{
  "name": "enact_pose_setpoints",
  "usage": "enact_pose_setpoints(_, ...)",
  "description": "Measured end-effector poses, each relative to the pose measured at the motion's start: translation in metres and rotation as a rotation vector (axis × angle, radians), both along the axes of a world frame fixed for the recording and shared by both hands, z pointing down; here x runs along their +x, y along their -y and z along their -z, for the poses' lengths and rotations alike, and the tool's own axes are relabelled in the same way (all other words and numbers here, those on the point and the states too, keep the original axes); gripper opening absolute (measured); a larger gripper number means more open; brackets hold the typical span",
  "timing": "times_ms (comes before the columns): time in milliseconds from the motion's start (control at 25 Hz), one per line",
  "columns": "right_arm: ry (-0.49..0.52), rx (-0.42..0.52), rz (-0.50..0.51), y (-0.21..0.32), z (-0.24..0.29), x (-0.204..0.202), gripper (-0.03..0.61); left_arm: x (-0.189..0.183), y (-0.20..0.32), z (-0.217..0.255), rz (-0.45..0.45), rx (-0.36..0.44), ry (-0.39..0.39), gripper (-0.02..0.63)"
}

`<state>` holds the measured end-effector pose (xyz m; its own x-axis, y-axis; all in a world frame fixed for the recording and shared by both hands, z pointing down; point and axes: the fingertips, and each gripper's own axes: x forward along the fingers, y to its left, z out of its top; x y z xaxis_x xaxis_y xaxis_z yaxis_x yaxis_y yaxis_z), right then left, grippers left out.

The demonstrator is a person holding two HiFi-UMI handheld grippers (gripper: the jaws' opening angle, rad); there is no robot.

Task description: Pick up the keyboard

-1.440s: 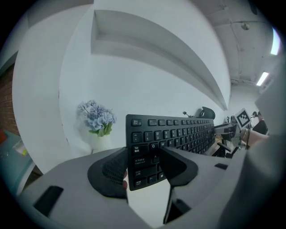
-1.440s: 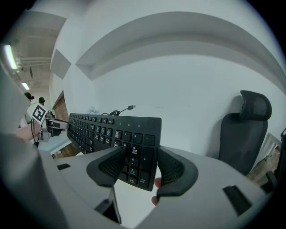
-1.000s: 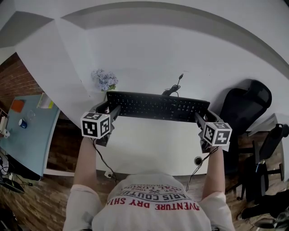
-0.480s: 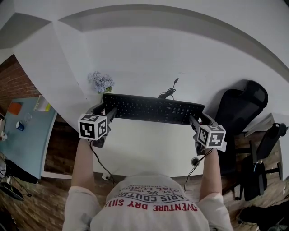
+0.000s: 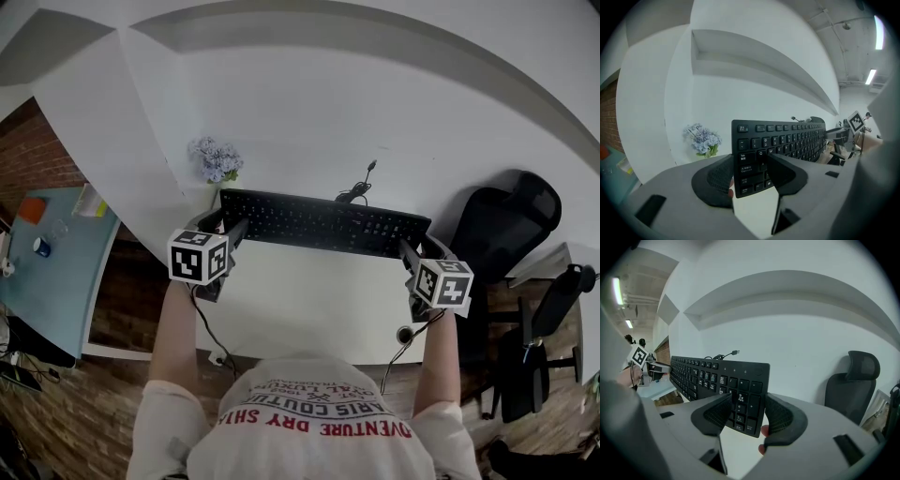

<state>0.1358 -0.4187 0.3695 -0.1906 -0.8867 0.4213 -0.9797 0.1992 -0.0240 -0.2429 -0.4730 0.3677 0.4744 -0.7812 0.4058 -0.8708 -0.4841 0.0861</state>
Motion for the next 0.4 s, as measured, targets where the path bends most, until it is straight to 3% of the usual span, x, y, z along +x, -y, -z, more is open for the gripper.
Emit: enact_pose_setpoints(400,-0.006,0.004,0.001,0.0035,-0.0022,-0.0014,0.241,-0.0026,-0.0002,-0.0044,0.006,-0.009,0.006,0.236)
